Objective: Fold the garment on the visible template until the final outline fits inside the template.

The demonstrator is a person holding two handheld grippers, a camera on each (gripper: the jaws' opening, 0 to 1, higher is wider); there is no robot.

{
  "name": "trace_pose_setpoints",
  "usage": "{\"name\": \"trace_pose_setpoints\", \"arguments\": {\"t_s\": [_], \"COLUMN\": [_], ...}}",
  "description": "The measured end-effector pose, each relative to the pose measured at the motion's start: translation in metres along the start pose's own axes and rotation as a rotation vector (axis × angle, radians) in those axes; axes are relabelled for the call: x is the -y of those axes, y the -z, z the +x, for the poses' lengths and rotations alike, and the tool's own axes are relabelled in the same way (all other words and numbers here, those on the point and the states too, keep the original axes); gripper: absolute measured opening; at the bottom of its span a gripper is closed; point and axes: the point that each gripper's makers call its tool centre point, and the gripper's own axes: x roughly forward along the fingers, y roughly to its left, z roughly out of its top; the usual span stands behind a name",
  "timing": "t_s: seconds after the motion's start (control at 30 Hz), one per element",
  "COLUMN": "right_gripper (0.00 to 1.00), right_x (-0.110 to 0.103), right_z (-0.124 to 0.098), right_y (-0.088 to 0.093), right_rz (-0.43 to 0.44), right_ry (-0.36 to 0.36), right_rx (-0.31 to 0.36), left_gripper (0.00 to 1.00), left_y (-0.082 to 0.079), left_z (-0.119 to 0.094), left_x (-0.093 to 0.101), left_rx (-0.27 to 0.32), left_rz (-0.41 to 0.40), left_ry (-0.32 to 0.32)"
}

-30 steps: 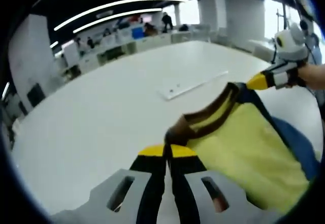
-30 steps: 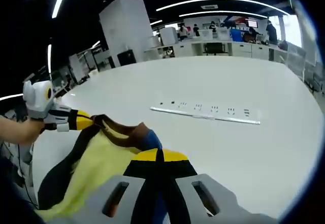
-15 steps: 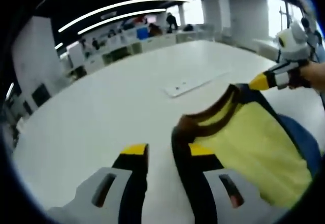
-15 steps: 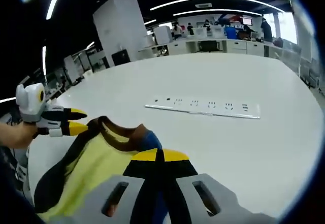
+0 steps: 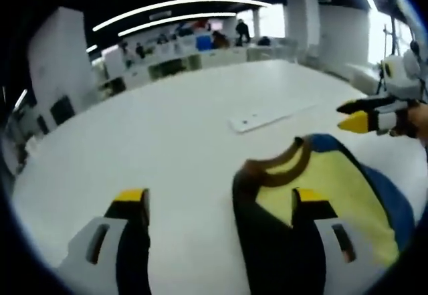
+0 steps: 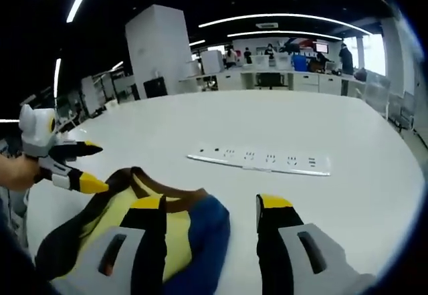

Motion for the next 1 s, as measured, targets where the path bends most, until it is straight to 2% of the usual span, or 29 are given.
{"name": "trace_pose_setpoints", "arguments": {"t_s": [0.07,0.2,0.4,0.5,0.73,1.0], "right_gripper": [0.51,0.53,0.54,0.56,0.55,0.57], "right_x": [-0.003,-0.007,-0.01,-0.019,-0.031,-0.044], "right_z": [-0.007,-0.019,-0.038,-0.048,-0.069,-0.091], "right_y": [-0.002,-0.005,-0.009,-0.014,-0.022,-0.029], "right_rz": [-0.003,-0.015,-0.015,0.019,-0.01,0.013], "right_ry": [-0.01,-0.021,-0.017,-0.043,-0.046,-0.065], "right_rx": [0.005,0.017,0.028,0.039,0.061,0.072], "left_gripper": [0.87,0.89,0.89,0.89,0.89,0.89], "left_y": [-0.006,-0.013,-0.017,-0.019,-0.026,-0.029], "left_z": [-0.008,-0.02,-0.039,-0.051,-0.074,-0.098], "left_x": [0.003,0.003,0.0,0.004,0.014,0.02], "left_rx": [0.029,0.061,0.079,0.09,0.125,0.137], "left_rz": [-0.019,-0.026,-0.045,-0.053,-0.047,-0.049], "left_ry": [0.014,0.016,0.011,0.022,0.036,0.046]}}
